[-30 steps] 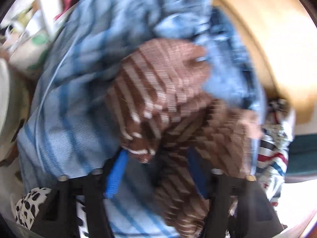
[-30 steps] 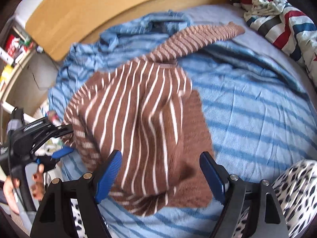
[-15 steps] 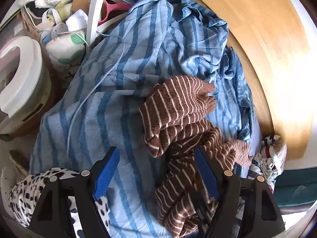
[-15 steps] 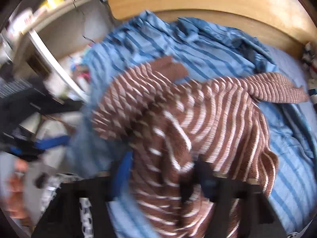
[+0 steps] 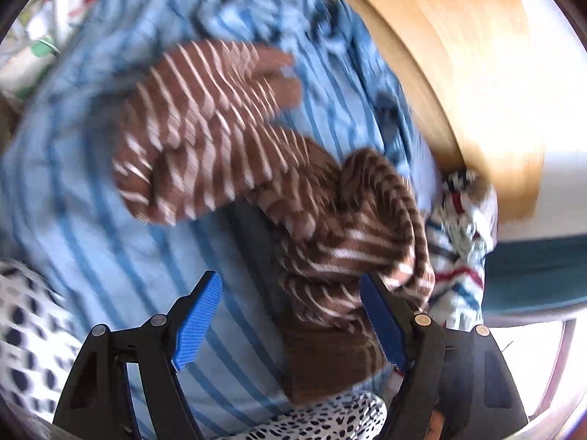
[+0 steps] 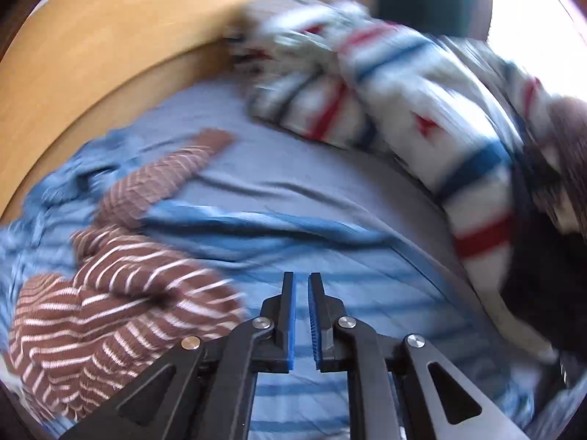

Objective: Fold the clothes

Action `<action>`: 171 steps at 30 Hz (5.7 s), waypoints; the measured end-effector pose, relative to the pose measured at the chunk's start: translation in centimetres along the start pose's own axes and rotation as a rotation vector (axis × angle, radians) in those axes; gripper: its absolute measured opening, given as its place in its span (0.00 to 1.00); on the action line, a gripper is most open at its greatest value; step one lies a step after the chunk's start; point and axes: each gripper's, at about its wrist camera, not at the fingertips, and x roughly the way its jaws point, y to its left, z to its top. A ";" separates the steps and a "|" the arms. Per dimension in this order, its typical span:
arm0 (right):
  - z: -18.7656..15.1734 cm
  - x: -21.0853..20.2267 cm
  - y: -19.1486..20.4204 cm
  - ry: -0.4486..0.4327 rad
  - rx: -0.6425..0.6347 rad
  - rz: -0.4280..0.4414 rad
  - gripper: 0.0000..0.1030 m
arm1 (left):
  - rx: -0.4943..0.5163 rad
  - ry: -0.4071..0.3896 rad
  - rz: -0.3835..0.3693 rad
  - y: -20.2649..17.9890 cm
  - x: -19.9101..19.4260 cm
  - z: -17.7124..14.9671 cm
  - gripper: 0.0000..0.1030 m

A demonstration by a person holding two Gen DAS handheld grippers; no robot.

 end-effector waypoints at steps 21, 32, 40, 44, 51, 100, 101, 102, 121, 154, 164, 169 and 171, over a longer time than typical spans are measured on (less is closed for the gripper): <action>-15.4 -0.6 17.6 0.080 -0.776 0.273 0.45 | 0.007 0.005 0.158 2.5 1.4 0.8 0.76; 3.2 -0.3 8.6 -0.134 -0.201 -0.086 0.43 | -0.003 0.047 -0.031 0.0 2.7 0.5 0.76; -4.1 0.2 4.0 0.082 -0.039 0.212 0.66 | 0.022 0.142 0.016 -1.2 8.2 -0.7 0.76; -5.2 -2.7 8.6 0.005 -0.236 0.373 0.67 | 0.009 0.118 0.020 -1.5 8.6 -0.3 0.76; -6.0 -0.9 19.1 -0.001 -0.565 0.320 0.80 | -0.045 0.107 0.275 1.2 11.5 0.5 0.18; -5.7 -7.9 11.5 -0.005 -0.016 0.454 0.83 | -0.007 -0.537 0.235 0.5 -8.3 11.1 0.12; -6.4 -7.6 12.7 0.021 -0.047 0.467 0.83 | -0.049 -0.502 0.288 2.1 -7.8 11.0 0.12; -7.1 -7.2 13.9 0.046 -0.078 0.479 0.83 | -0.087 -0.464 0.338 3.6 -7.2 10.9 0.12; -15.9 -3.0 30.1 0.141 -0.931 0.435 0.89 | -0.433 -0.291 0.059 9.9 -8.1 1.9 0.70; 2.0 -3.5 9.6 -0.086 -0.386 0.139 0.83 | -0.274 0.070 -0.127 -0.6 4.8 -2.0 0.70; 0.2 0.5 11.2 0.008 -0.449 0.243 0.34 | -0.243 0.125 -0.262 -2.5 7.4 -2.2 0.70; -5.4 -0.4 8.8 0.233 -0.376 0.558 0.01 | -0.221 0.197 -0.354 -4.8 9.8 -3.3 0.70; -7.6 -1.4 8.4 0.254 -0.400 0.578 0.01 | -0.200 0.227 -0.365 -6.0 11.1 -3.5 0.70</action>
